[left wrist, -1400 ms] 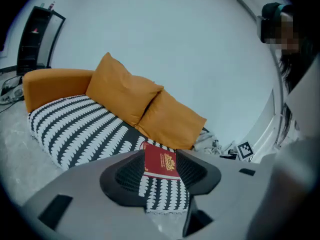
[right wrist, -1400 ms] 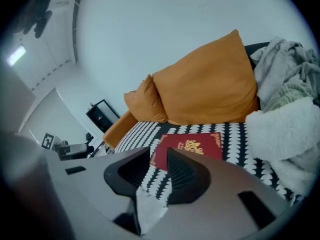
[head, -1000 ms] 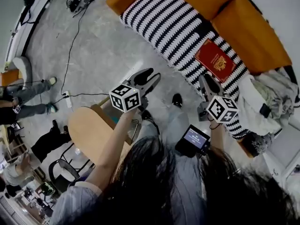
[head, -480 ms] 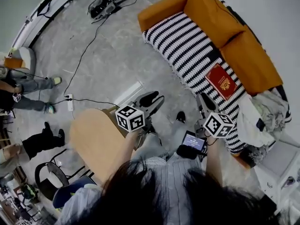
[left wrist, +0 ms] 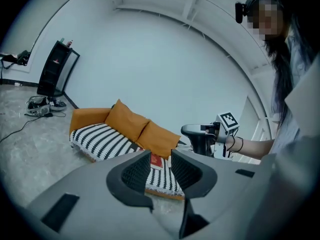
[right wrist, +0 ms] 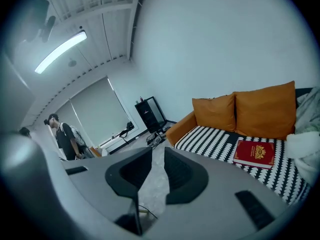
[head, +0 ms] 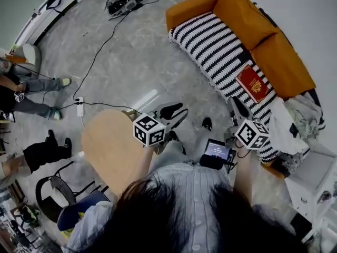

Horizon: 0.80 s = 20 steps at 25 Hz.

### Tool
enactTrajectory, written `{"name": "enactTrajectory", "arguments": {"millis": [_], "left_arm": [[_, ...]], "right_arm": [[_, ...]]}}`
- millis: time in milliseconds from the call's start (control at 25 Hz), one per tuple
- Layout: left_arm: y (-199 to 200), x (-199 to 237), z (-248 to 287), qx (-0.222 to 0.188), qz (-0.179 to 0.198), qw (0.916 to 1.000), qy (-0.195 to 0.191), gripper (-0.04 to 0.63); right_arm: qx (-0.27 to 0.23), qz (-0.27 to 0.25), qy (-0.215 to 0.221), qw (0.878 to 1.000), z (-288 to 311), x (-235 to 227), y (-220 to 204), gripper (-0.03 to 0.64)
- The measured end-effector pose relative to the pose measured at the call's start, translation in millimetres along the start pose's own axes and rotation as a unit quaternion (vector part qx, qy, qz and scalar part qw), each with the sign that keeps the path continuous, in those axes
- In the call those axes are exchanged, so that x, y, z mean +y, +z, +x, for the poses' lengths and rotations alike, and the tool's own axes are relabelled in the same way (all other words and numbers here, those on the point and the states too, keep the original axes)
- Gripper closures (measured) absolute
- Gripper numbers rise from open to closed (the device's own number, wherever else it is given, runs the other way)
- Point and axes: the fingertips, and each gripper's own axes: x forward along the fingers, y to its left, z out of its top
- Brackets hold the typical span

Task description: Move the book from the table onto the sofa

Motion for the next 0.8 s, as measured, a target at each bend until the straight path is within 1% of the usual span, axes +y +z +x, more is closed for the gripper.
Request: {"name": "enactTrajectory", "arguments": {"millis": [80, 320, 440, 600, 720, 800], "left_arm": [[0.3, -5.3, -5.9, -0.005, 0.003, 1.0000, -0.004, 0.465], [-2.7, -29.6, -13.2, -0.004, 0.023, 0.9997, -0.013, 0.472], [-1.7, -41.2, -16.6, -0.012, 0.026, 0.9996, -0.001, 0.474], [1.7, -60.6, -7.3, -0.027, 0.024, 0.9992, 0.016, 0.477], [3.0, -82.5, -1.4, -0.047, 0.014, 0.9986, 0.021, 0.477], [0.5, -100.9, 5.6, -0.053, 0.015, 0.9982, 0.023, 0.477]], "right_arm": [[0.002, -0.002, -0.001, 1.000, -6.2, 7.0, -5.8, 0.531], [0.009, -0.021, -0.003, 1.000, -29.1, 12.3, -18.8, 0.537], [0.010, -0.033, 0.003, 0.999, -40.5, 10.9, -16.5, 0.546], [0.009, -0.045, 0.008, 0.999, -60.1, -2.7, -3.4, 0.554], [0.007, -0.048, 0.014, 0.999, -81.4, -11.3, 2.8, 0.554], [0.011, -0.052, 0.021, 0.998, -95.9, -21.2, 2.7, 0.554]]}}
